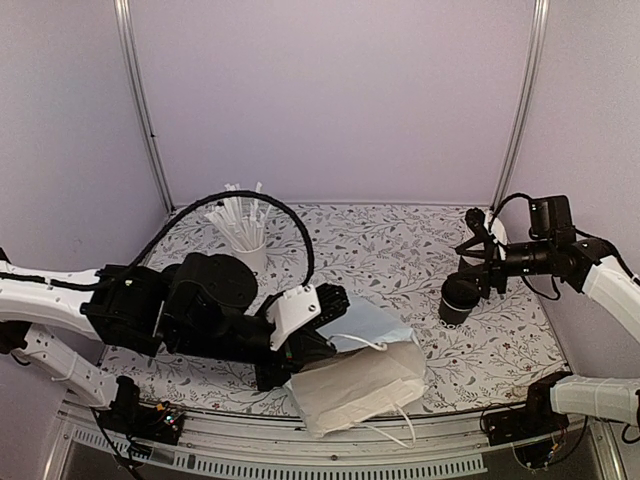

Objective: Pack the takeout coffee

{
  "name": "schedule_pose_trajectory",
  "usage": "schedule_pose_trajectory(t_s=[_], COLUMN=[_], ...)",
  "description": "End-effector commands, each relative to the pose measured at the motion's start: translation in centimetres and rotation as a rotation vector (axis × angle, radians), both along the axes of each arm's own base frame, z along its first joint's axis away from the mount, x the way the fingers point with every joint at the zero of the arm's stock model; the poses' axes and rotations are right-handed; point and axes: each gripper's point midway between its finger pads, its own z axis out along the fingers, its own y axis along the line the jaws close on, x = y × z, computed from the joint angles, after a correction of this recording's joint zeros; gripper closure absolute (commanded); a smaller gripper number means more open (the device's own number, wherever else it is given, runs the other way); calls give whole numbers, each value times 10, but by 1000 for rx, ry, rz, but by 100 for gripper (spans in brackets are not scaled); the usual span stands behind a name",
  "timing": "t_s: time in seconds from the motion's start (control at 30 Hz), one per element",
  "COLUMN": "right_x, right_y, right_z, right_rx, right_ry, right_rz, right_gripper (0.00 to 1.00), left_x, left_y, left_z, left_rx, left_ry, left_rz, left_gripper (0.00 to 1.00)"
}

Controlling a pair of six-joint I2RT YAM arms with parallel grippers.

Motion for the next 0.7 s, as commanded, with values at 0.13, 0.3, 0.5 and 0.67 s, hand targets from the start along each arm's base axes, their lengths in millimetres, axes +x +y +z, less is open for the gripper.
schedule_pose_trajectory(t_s=[0.13, 0.3, 0.5, 0.67], right_x=[25, 23, 29, 38], right_y=[-21, -28, -41, -52], right_z=[2, -22, -39, -41], right_rx=[-178, -278, -386, -463], right_ry=[81, 194, 246, 229], right_rz=[-108, -92, -112, -144], right_gripper=[22, 14, 1, 1], left_x=[63, 113, 158, 188], left_y=[32, 54, 75, 94], left_z=[37, 27, 40, 52], left_rx=[-78, -72, -95, -131], left_ry=[-96, -87, -133, -171], left_rz=[129, 231, 365, 493], left_gripper=[92, 82, 62, 36])
